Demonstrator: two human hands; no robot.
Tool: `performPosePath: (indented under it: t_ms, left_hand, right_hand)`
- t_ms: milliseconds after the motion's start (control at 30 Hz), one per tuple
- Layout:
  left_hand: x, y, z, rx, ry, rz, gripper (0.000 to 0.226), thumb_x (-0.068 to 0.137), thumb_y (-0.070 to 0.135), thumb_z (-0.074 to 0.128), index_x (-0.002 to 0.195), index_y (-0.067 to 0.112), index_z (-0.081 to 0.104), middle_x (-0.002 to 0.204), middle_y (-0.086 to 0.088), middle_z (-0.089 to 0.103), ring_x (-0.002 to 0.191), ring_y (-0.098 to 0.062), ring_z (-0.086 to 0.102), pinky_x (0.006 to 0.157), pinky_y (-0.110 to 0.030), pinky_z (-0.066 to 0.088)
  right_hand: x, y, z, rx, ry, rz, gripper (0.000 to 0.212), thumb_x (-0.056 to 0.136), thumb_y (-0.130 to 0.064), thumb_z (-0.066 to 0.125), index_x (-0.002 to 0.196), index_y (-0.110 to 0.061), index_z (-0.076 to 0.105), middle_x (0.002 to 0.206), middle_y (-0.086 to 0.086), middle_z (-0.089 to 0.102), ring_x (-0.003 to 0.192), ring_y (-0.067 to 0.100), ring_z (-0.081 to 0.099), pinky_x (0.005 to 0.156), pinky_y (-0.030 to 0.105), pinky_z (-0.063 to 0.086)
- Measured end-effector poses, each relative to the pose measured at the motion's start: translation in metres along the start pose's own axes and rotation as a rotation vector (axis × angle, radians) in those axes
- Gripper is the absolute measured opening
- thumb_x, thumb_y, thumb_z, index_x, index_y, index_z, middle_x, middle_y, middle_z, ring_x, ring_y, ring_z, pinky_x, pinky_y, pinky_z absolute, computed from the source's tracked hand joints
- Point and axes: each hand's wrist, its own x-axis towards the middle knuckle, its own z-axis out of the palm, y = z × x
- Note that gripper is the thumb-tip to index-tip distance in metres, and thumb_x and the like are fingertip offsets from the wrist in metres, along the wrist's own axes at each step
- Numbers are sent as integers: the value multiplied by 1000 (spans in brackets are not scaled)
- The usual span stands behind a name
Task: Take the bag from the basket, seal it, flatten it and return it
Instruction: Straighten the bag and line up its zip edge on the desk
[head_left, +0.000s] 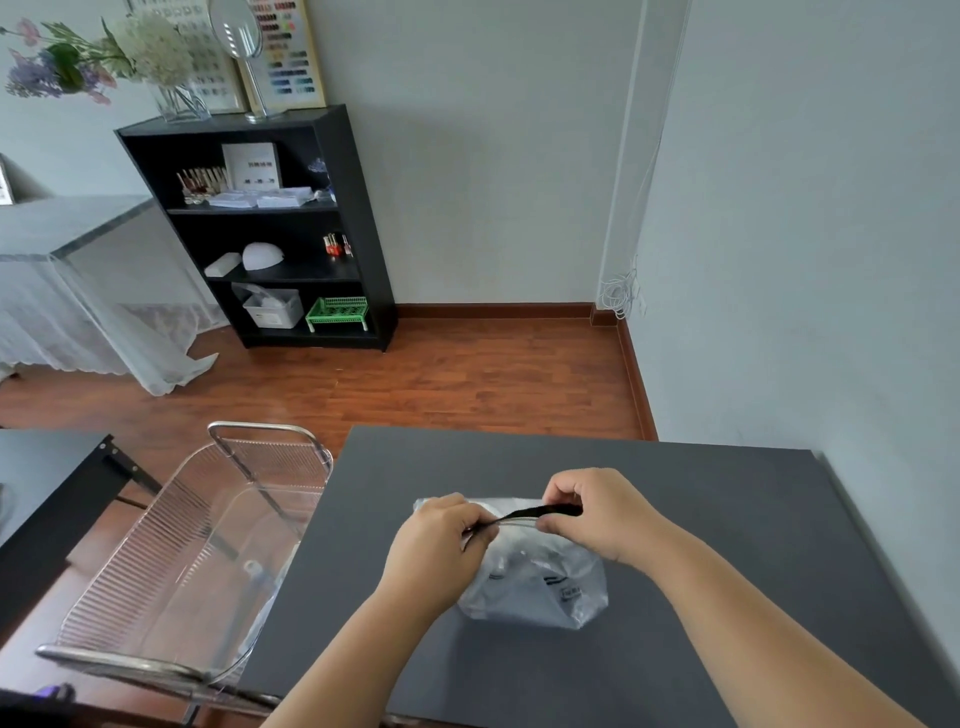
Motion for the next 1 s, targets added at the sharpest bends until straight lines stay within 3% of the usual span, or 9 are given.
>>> performPosePath:
  t_ms: [100,200,300,400,533,667,867,1000]
  left_hand:
    - [2,10,-1,-59,-38,69,17,88,31,66,103,34,73,89,15,64,82,-2,57,72,-20,46]
    - [6,20,-1,-22,22,132,11,89,25,68,95,27,77,83,10,65,76,-8,59,68,-28,49]
    - [10,20,-4,36,153,187,9,84,13,73,88,19,78,74,6,64,71,-15,59,61,-28,49]
    - [10,14,-10,68,217,185,8,82,11,75,85,18,77,72,7,63,70,-15,60,60,-29,50]
    - [10,11,-13,10,58,188,6,85,21,72,90,24,75,83,12,65,78,-9,60,70,-27,51]
    - [15,20,-7,-38,-96,220,11,88,26,70,97,26,76,88,12,67,77,-6,62,72,-24,50]
    - [19,20,-10,59,144,308,12,79,7,77,86,16,76,76,4,65,69,-17,63,58,-28,52]
    - [15,20,-8,103,161,322,11,79,9,77,85,18,74,77,5,64,69,-18,62,55,-33,53]
  right_hand:
    - [0,-7,3,-42,60,-99,9,75,-29,74,72,-30,66,72,-18,67,68,3,62,65,26,52]
    - [-1,-11,6,-22,70,-144,10,77,-32,73,72,-29,65,72,-15,66,68,3,60,64,25,52]
    - [-1,-8,-2,90,13,-35,16,76,-42,76,73,-30,67,65,-13,65,56,1,55,55,19,46]
    - [-2,0,-14,175,-63,33,17,75,-40,80,74,-27,69,64,-10,64,57,2,54,58,19,46]
    - [-3,1,-12,118,2,-8,12,75,-29,79,69,-31,68,63,-15,66,58,-3,57,57,13,43]
    - [-3,-4,-2,92,-1,-103,10,75,-26,77,71,-29,68,69,-12,69,61,-1,58,58,16,45]
    - [-5,4,-20,212,-85,8,15,74,-39,80,77,-28,70,68,-13,67,61,-1,58,60,16,48]
    - [-7,6,-22,154,-45,7,10,76,-31,79,75,-28,70,73,-9,72,64,2,63,66,25,55]
